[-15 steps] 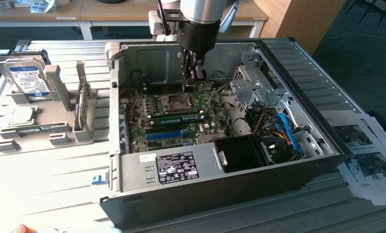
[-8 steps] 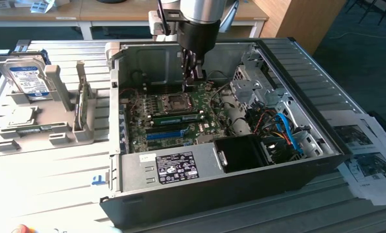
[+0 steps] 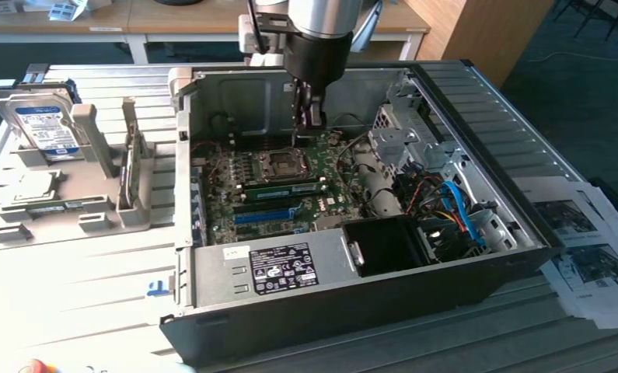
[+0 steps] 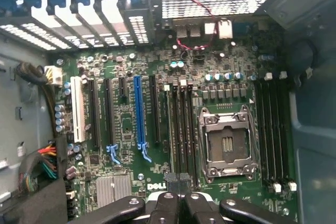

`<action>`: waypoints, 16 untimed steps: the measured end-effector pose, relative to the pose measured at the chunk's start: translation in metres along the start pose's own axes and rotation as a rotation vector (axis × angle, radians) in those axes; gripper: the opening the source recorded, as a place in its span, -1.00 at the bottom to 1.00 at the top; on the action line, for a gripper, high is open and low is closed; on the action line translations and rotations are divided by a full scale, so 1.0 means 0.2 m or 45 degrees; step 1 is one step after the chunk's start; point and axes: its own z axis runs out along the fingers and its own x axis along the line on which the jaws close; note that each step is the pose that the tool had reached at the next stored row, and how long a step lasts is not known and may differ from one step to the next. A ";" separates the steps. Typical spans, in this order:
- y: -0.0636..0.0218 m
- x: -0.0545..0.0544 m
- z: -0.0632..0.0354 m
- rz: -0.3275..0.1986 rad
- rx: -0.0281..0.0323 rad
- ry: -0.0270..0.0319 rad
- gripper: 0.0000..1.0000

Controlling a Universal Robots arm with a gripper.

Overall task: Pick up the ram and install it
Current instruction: 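Press down the ram until it locks into place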

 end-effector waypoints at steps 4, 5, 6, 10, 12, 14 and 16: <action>0.000 0.00 0.000 0.082 0.0005 -0.0027 -0.80; 0.000 0.00 0.001 0.104 0.0007 -0.0035 -0.80; 0.000 0.00 0.001 0.125 0.0008 -0.0043 -0.80; 0.000 0.00 0.002 0.217 0.0013 -0.0074 -0.80; 0.000 0.00 0.002 0.260 0.0015 -0.0089 -0.80; 0.000 0.00 0.003 0.302 0.0019 -0.0102 -0.80; 0.000 0.00 0.004 0.344 0.0021 -0.0118 -0.80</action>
